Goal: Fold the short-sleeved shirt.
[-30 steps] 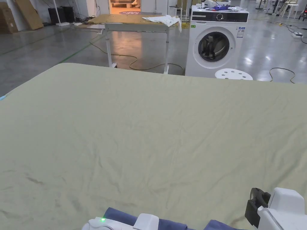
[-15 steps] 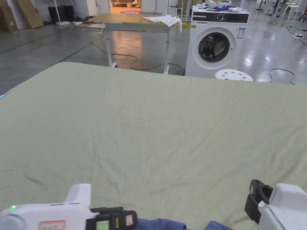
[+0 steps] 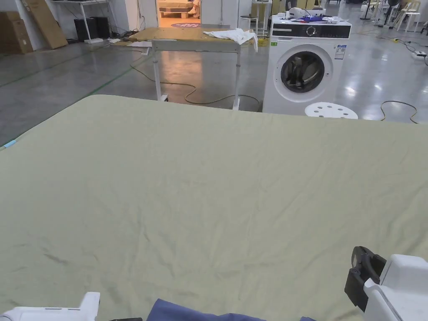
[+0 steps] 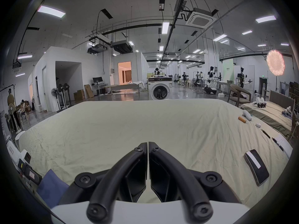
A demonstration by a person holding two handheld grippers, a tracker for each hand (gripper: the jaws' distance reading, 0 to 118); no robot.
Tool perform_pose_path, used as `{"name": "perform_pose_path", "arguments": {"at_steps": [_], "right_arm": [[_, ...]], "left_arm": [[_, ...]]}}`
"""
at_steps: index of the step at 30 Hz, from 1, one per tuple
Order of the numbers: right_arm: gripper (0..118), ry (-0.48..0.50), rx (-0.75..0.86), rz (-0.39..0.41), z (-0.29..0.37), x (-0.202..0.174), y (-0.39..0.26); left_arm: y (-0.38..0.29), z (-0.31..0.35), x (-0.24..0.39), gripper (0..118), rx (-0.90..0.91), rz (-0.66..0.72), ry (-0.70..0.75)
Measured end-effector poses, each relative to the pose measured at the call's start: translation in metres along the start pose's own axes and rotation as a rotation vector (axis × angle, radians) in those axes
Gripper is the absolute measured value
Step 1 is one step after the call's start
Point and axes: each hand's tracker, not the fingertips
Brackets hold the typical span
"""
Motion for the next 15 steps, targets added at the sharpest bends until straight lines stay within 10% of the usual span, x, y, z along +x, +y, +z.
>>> {"name": "perform_pose_path", "arguments": {"at_steps": [5, 7, 15], "right_arm": [[0, -0.003, -0.014, -0.003, 0.001, 0.001, -0.003], [0, -0.007, -0.018, -0.005, 0.001, 0.003, -0.004], [0, -0.014, -0.031, -0.022, 0.0, 0.006, -0.006]], "left_arm": [[0.001, -0.018, -0.003, 63, 0.0, -0.018, -0.021], [0.0, -0.02, -0.005, 17, -0.012, -0.06, 0.087], [-0.007, 0.001, 0.018, 11, 0.057, -0.074, 0.027]]}}
